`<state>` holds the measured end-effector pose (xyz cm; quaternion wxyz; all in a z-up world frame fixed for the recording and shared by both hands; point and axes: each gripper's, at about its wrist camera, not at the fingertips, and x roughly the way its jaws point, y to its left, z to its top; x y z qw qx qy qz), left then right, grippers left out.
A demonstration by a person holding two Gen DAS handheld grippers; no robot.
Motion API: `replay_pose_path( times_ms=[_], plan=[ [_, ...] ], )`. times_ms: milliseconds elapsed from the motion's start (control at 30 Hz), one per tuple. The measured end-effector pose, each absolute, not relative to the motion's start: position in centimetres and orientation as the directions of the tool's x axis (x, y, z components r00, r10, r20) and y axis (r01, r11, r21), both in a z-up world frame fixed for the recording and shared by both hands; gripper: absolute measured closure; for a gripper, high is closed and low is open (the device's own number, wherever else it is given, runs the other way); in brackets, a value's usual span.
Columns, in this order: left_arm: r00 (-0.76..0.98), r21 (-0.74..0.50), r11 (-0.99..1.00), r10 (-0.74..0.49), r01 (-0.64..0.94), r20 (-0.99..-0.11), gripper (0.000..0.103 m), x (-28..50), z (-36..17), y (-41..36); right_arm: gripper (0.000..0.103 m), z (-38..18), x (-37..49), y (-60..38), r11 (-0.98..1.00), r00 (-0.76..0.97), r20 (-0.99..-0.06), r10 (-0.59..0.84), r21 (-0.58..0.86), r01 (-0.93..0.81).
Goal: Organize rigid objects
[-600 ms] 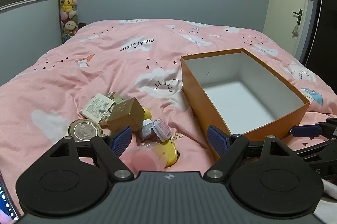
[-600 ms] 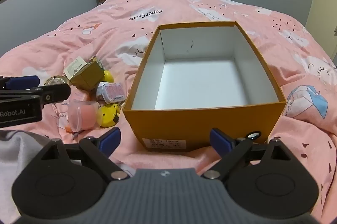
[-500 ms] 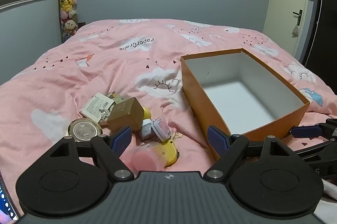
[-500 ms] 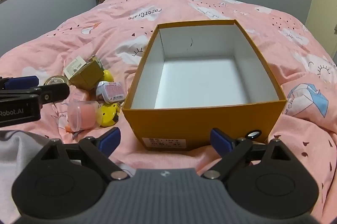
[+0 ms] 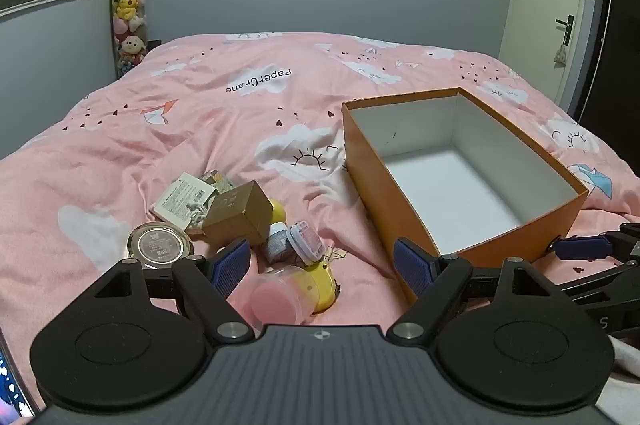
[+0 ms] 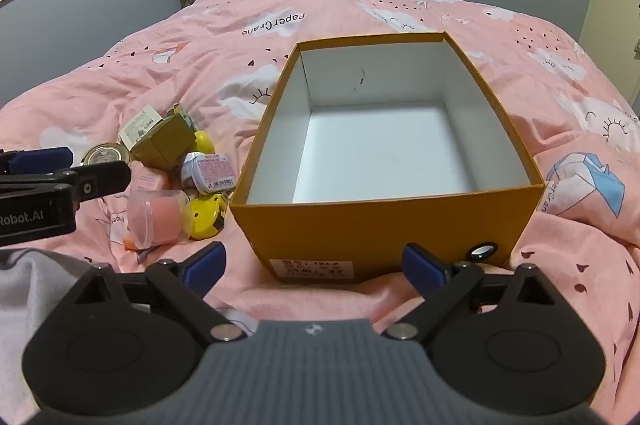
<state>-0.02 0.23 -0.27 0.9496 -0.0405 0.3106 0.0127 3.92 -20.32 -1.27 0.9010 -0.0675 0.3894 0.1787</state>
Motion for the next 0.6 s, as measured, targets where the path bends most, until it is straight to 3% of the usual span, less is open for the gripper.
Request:
replay_pose_path(
  times_ms=[600],
  plan=[
    [0.804,-0.069,0.996,-0.002,-0.048,-0.595,0.008,0.05,-0.2,0.21,0.009,-1.51,4.04,-20.14,0.928,0.628,-0.73,0.27,0.023,-0.373]
  ],
)
